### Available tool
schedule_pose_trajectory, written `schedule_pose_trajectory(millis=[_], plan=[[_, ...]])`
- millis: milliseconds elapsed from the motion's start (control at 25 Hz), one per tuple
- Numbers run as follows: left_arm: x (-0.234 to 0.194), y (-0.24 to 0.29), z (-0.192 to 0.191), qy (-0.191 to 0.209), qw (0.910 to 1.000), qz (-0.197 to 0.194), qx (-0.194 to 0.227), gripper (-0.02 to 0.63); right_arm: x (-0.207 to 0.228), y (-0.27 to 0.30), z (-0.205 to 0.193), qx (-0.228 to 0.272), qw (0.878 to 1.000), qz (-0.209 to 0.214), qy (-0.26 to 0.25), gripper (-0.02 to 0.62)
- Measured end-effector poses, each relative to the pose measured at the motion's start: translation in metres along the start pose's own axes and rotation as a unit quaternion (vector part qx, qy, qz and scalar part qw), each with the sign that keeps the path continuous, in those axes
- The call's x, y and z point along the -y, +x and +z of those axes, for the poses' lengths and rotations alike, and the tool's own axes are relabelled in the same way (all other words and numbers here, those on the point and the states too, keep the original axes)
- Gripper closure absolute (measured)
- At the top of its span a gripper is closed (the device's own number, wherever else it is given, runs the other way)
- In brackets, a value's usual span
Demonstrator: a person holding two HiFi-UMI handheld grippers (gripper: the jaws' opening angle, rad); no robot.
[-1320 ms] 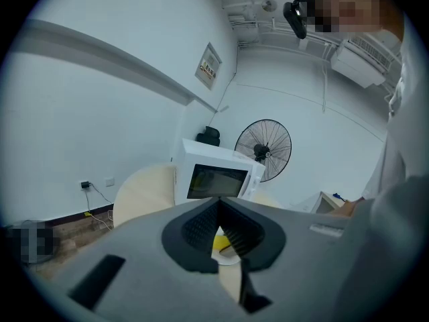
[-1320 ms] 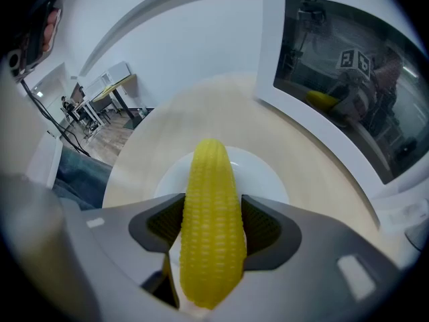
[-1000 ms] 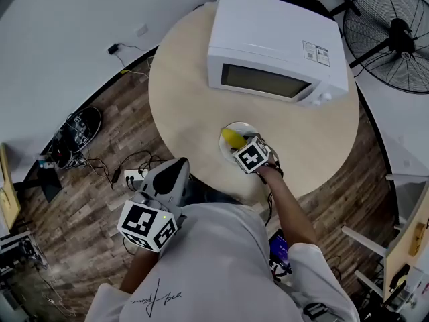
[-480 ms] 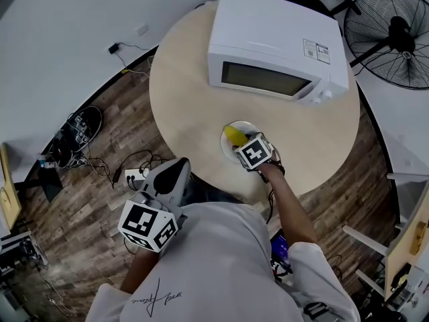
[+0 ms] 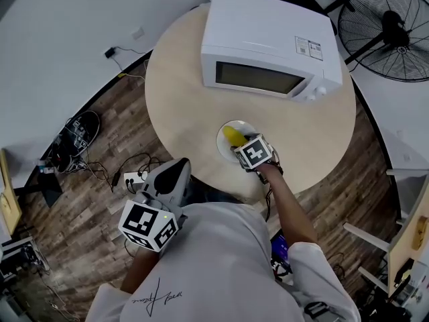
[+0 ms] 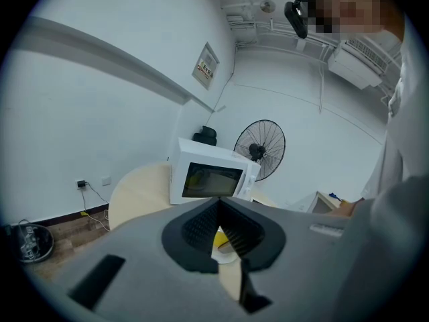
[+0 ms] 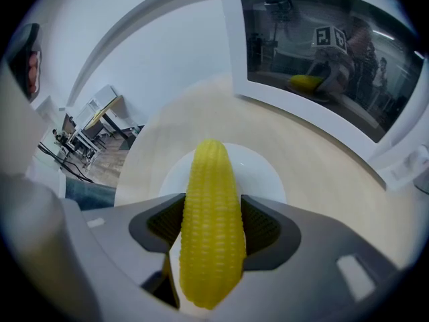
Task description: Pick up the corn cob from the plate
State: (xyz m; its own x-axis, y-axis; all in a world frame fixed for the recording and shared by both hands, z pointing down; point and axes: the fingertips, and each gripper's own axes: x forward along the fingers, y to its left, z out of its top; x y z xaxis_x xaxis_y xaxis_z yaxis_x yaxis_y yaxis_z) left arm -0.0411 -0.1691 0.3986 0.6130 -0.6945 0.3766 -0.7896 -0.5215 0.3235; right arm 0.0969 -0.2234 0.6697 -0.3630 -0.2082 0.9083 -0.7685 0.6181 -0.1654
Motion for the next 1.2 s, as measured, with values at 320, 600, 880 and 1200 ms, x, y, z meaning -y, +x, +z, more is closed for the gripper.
schedule_pose_trajectory(millis=[320,600,880,1200], plan=[[0.008,-0.003,0.000,0.001,1.0000,-0.008,0.003,0.615,-0.002,-0.011,-0.001,0.014,1.000,0.000,0.015,0.325],[0.013,-0.004,-0.003,0.000,0.9999,-0.014,0.003,0.614,-0.004,-0.017,-0.003,0.030,0.999,0.005,0.029,0.325],[0.018,-0.007,-0.009,0.002,0.9999,-0.016,0.001,0.614,-0.009,-0.026,-0.002,0.054,0.997,0.017,0.051,0.325],[0.022,-0.010,-0.014,0.005,0.9998,-0.019,-0.001,0.614,-0.012,-0.041,-0.003,0.075,0.995,0.015,0.060,0.325]])
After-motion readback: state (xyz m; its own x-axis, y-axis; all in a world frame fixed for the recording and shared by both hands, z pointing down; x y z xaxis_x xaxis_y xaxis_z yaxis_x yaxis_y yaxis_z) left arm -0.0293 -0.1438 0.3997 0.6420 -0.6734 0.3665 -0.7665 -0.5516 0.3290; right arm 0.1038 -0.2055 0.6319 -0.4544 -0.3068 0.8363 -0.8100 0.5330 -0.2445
